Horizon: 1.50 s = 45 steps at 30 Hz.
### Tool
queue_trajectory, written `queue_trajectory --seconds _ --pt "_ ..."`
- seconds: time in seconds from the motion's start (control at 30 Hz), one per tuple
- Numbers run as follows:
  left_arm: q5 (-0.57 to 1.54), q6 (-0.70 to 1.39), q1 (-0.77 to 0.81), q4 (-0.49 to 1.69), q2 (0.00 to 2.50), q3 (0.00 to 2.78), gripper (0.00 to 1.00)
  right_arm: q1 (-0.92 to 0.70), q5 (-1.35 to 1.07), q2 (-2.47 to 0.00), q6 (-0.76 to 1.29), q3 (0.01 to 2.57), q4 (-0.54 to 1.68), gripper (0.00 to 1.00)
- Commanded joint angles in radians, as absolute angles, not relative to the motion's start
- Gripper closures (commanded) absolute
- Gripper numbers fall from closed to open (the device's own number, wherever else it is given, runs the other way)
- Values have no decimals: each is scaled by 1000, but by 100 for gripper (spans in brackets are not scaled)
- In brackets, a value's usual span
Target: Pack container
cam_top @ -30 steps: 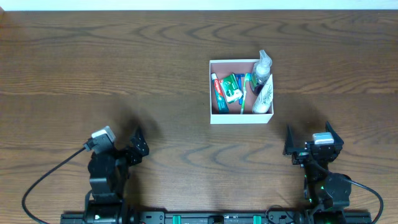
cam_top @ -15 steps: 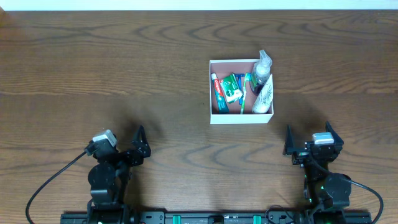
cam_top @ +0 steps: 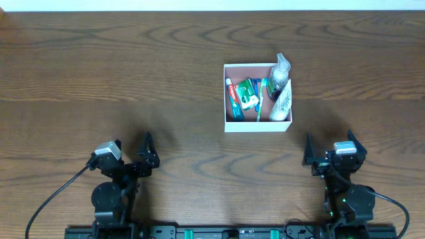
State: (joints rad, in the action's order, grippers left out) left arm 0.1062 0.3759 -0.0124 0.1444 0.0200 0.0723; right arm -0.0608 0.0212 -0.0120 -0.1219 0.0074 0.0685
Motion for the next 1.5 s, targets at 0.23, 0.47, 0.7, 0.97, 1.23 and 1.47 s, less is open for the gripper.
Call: queue_trajectory --seconds 0.23,0.47,0.7,0.97,1.23,1.47 --pt "121 332 -15 149 2 43 2 -51 18 -6 -136 5 72 1" --pt "120 303 -15 151 2 43 2 -51 18 -6 -136 6 72 1" --pt "120 303 -15 148 2 43 2 -51 18 -6 -136 6 72 1" --pt "120 303 -15 148 4 43 2 -51 18 -6 -136 6 72 1" --pt "120 304 -15 148 4 43 2 -51 18 -6 -136 6 72 1" --pt "120 303 -15 148 4 43 2 -51 18 -6 -136 5 72 1"
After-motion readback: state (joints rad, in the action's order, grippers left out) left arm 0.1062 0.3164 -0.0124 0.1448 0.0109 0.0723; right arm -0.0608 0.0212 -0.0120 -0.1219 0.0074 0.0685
